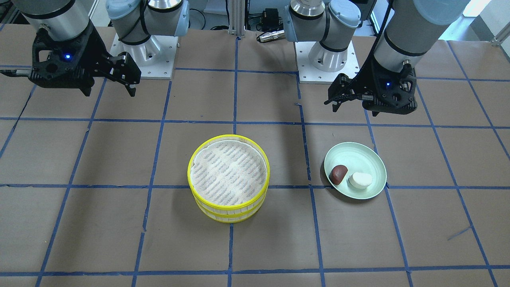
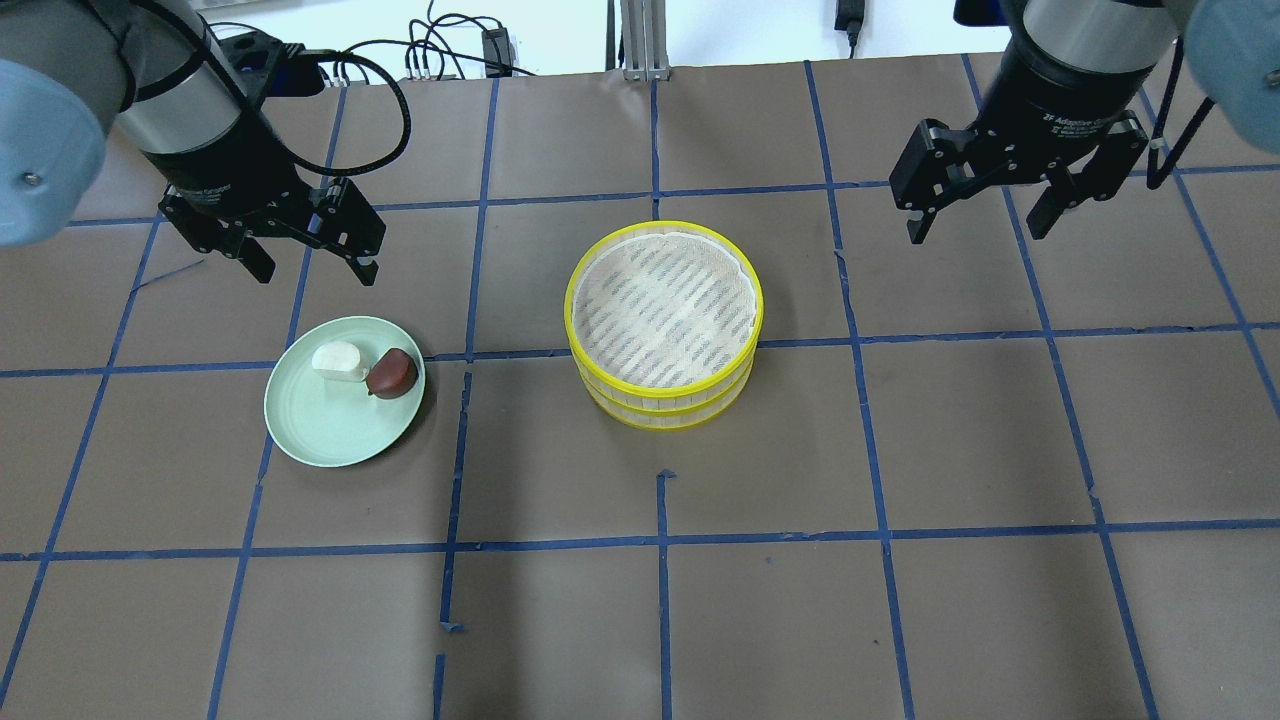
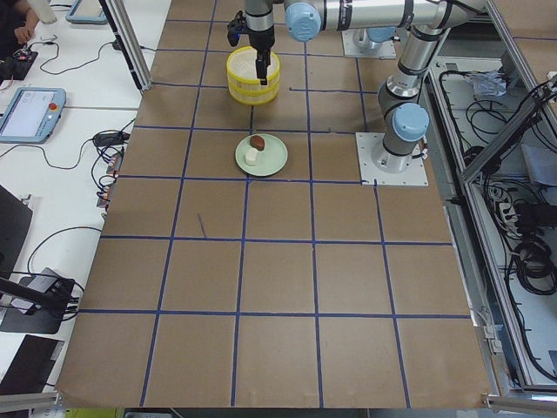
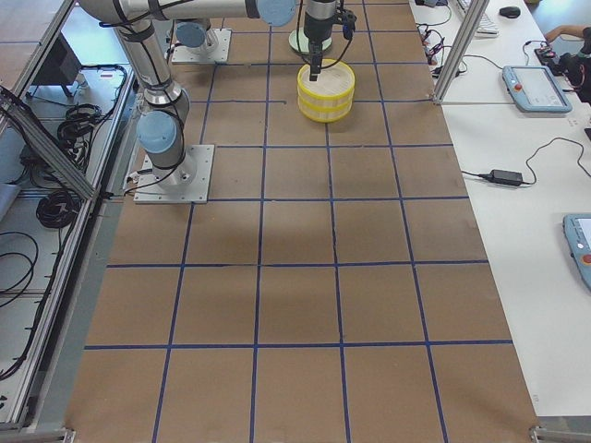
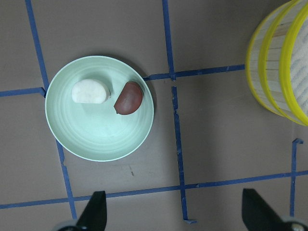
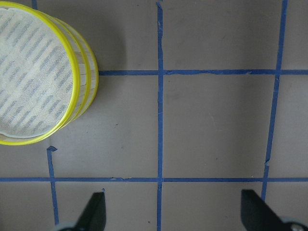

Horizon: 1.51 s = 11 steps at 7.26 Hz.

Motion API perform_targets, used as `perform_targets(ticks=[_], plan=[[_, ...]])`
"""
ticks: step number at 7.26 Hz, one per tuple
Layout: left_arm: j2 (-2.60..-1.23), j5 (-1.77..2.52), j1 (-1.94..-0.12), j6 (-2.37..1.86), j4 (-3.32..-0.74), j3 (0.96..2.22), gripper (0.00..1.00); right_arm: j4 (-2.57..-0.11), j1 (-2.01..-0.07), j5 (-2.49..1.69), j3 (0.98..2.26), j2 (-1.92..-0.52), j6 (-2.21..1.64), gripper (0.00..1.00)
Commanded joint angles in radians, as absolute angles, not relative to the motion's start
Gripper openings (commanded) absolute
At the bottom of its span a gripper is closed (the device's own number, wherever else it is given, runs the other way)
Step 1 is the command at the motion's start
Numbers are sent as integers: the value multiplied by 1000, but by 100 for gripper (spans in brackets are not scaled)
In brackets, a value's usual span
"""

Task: Place buns in different layers of steamer
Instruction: 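Move left gripper to the plate while right gripper reaches the steamer's top tier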

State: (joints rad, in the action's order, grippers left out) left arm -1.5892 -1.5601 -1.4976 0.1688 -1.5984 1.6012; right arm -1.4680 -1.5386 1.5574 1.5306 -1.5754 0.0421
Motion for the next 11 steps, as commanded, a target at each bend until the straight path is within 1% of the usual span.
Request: perform_targets(ticks=[1,6,8,9,10,11], plan=[[-1589,-1560,-1497,169,-1598,1601,100,-1470,-1539,1555,1532,-1574,32,100],[-1597,-1562,-1496,227,-1563,1608,100,-1480,-1546,1545,1536,-1548,20,100],[-1661,-1571,-1453,245,-1475,1672,100,-1639,-1581,1543,1536,-1453,-64,100],[-1690,-1571,-1398,288,-1412,1725,100,-1647,-1650,1543,1539,-1400,-156,100],[-1713,-1569,-1358,355,-1346,1771,100,-1772,-1722,1546,1546,-1320,-226,100],[-1744,-1569,-1339,374,-1304,1799,100,-1857,-1730,1545,1560,-1266,-230,100]])
